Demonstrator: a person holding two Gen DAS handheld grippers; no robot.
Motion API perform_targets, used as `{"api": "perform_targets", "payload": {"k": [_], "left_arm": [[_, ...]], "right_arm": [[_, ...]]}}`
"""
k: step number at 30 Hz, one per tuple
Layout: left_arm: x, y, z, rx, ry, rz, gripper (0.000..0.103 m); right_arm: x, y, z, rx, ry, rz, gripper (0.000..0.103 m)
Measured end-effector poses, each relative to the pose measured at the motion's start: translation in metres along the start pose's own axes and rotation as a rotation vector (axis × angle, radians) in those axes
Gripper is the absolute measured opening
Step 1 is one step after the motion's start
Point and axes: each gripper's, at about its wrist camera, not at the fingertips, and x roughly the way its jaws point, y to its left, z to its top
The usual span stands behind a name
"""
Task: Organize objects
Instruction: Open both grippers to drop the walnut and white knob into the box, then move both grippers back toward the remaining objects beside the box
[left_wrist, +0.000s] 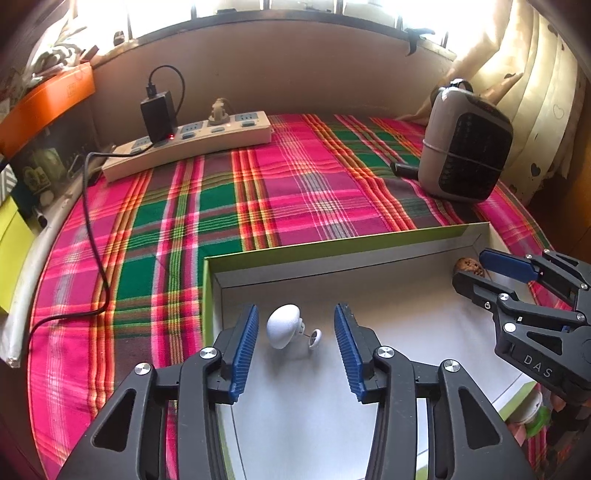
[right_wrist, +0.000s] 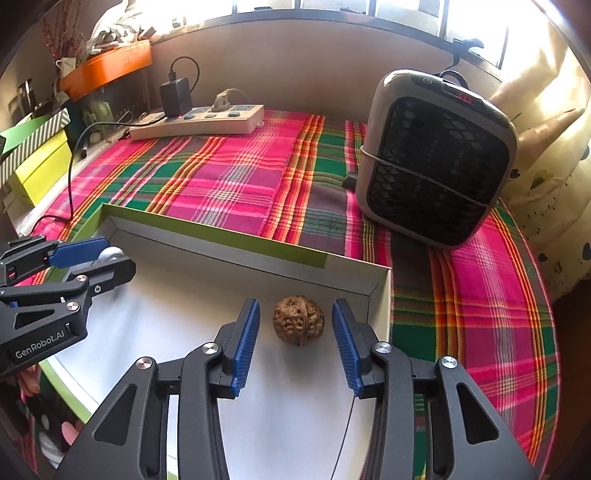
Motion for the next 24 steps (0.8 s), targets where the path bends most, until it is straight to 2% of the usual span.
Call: {"api": "perform_targets", "payload": {"k": [16,24], "left_arm": [[-0.051,0.013,-0.019,-0.026,-0.072,0.01,0.043],[-0.076,0.023,-0.042,-0.04,-0.096,0.026,0.043]], "right_arm": [[-0.048,0.004,-0.015,0.01,-0.078,0.0,0.043],[-0.071,0.007,-0.032,0.014,-0.102,0.02,0.043]]}}
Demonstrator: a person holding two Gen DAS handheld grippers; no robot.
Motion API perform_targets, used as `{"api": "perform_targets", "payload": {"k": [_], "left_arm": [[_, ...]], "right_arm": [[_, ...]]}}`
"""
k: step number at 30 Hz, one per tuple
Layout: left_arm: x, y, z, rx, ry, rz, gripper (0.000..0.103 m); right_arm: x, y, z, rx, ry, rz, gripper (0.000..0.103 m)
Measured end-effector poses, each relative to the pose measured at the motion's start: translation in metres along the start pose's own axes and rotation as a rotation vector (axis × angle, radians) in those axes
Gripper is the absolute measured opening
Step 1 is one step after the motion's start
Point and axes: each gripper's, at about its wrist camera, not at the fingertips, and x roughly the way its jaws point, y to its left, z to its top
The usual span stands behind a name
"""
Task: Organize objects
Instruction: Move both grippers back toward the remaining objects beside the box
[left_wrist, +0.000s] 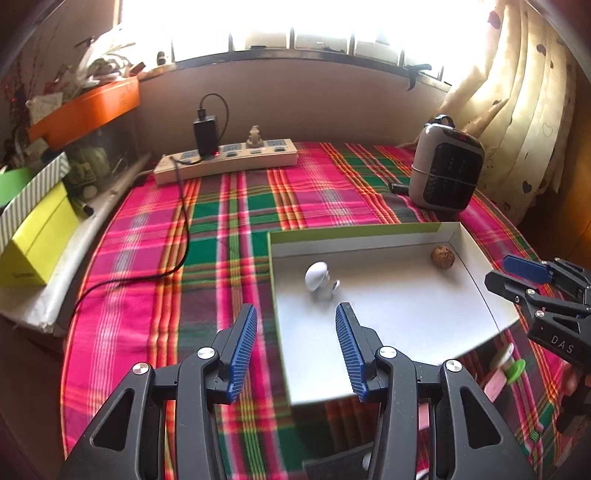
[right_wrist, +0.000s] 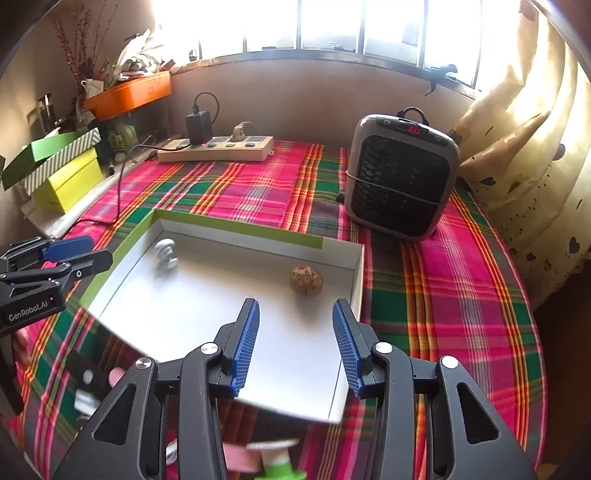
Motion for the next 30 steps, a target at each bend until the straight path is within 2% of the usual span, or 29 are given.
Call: {"api": "perform_targets", "payload": {"k": [16,30], "left_arm": [[-0.028,0.014,-0.058,-0.042,0.018,-0.018,0.043],[-0.044,0.029,-0.086,-0.109,0.004,-0.015,0.043]], "right_arm": [[-0.038,0.033,-0.05,-0.033,-0.013,0.101,0.043],[-0.048,0.089,-0.081,-0.115,-0.016,0.277,0.049]]}}
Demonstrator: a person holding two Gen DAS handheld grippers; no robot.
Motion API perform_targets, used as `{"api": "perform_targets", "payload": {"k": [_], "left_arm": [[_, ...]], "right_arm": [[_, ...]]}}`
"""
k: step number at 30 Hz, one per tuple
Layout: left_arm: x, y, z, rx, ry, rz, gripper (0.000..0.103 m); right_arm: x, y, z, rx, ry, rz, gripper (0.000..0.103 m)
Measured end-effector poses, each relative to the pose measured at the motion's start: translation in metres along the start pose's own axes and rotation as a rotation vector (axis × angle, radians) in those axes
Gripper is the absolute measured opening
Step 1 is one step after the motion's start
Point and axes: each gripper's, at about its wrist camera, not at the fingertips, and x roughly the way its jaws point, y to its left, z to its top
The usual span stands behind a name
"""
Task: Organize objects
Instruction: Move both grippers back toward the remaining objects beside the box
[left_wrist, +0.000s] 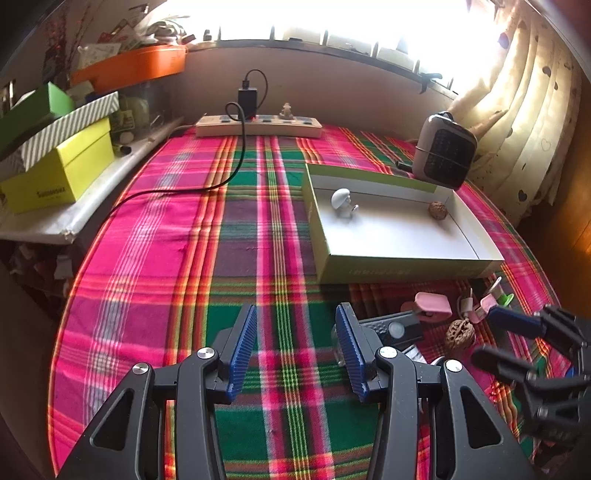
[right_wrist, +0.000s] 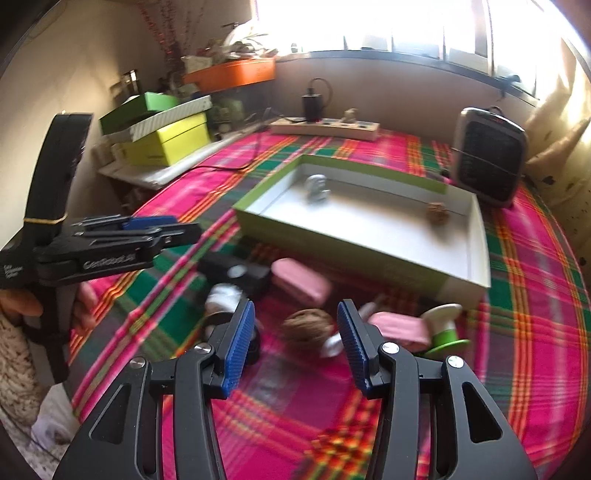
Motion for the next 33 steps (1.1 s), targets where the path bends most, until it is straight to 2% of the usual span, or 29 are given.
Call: {"api": "perform_targets", "payload": {"k": [4,11,28,31,33], "left_arm": [[0.001,0.002,-0.006,-0.007,0.011,0.001,0.043],[-0.003,0.005,-0.009,-0.015,0.008,-0.006,0.043],[0.003,0.005,-0.009,0.008,0.022,-0.033,0.043],[0.005,0.004,-0.008,0.014,0.025,-0.042,0.043],[0.006,0.003,-0.007,0.024,0.027,-0.049,0.043]], "right_arm": [[0.006,0.016,-0.007,-0.016,0.007,0.047,0.056],[0.021,0.037,-0.013,-0.052,0.048,0.056,0.056],[0.036,0.046,-0.016,-0.082,0.105,-0.021,0.056],[0.036,0.044,-0.016,-0.083,0.106,-0.026,0.055],[0.035,0.043,-0.017,-0.083,0.111,-0.028,0.048]]}}
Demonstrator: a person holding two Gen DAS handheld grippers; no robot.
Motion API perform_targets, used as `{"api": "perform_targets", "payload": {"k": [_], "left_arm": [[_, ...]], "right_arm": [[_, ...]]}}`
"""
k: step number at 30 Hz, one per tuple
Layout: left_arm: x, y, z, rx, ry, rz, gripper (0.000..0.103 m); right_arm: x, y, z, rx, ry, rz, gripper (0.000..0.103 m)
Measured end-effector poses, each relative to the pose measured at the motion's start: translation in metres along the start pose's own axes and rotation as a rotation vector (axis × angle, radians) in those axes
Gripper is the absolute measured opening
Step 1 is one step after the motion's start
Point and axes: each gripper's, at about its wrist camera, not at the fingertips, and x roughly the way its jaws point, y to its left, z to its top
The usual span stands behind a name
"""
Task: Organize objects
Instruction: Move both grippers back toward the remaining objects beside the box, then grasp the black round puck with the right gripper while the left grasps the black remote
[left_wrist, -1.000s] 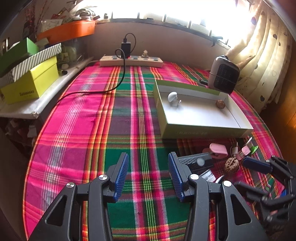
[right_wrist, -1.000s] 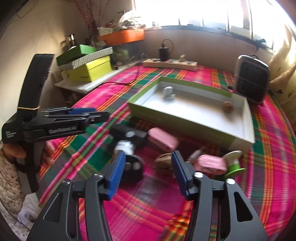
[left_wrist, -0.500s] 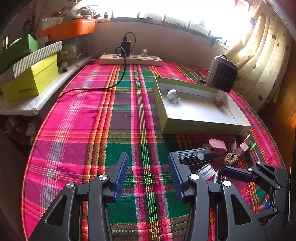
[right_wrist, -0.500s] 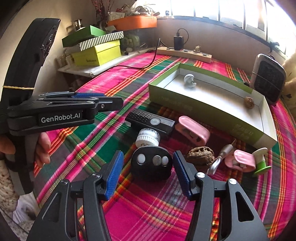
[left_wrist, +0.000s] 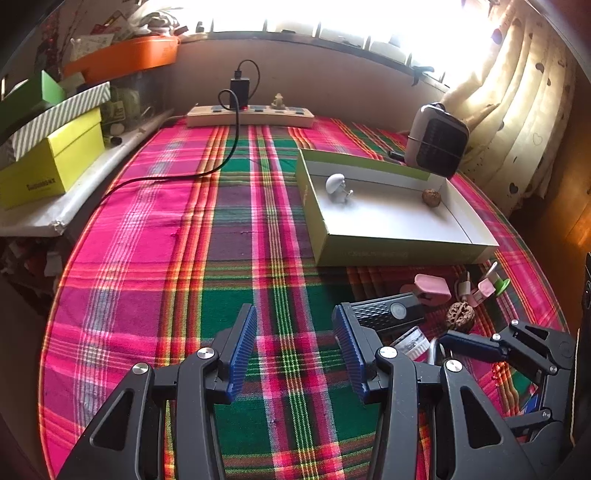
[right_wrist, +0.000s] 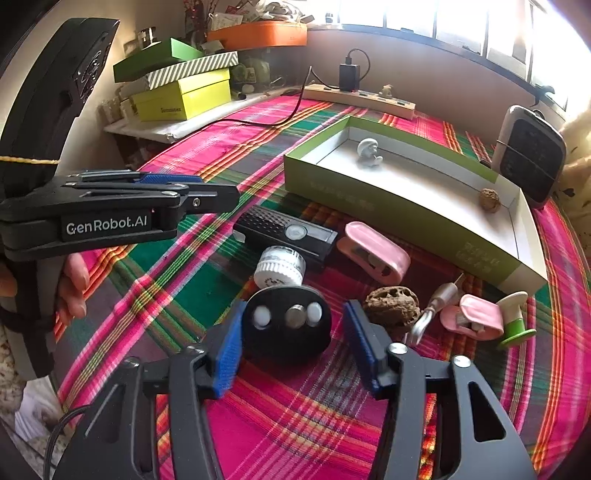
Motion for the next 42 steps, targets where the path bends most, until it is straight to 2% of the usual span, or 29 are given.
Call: {"api": "perform_targets", "payload": {"k": [1,6,8,16,42], "left_arm": [[0.001,-0.001,0.0,0.005,0.001,-0.004,0.043],[0.002,-0.004,0.004,0.027,0.0,-0.033,0.044],[0.004,-0.007,0.006,0.039,0.004,-0.041,0.045],[0.007,-0.017,0.007,0.11,0.016,-0.063,0.046],[0.012,-0.061,0.007,0.444,0.054,-0.071,0.05]], "right_arm": [[0.0,-0.001,0.0,0.0,0.0,-0.002,0.045],[-0.005,-0.006,-0.004,0.01,-0.009,-0.009,0.042],[-0.006,-0.007,-0.005,0.013,-0.01,-0.011,0.033],[-0.012,-0.014,-0.01,0.027,-0.015,-0.01,0.032],[-0.03,-0.032,-0.028,0.066,-0.012,-0.039,0.032]]}}
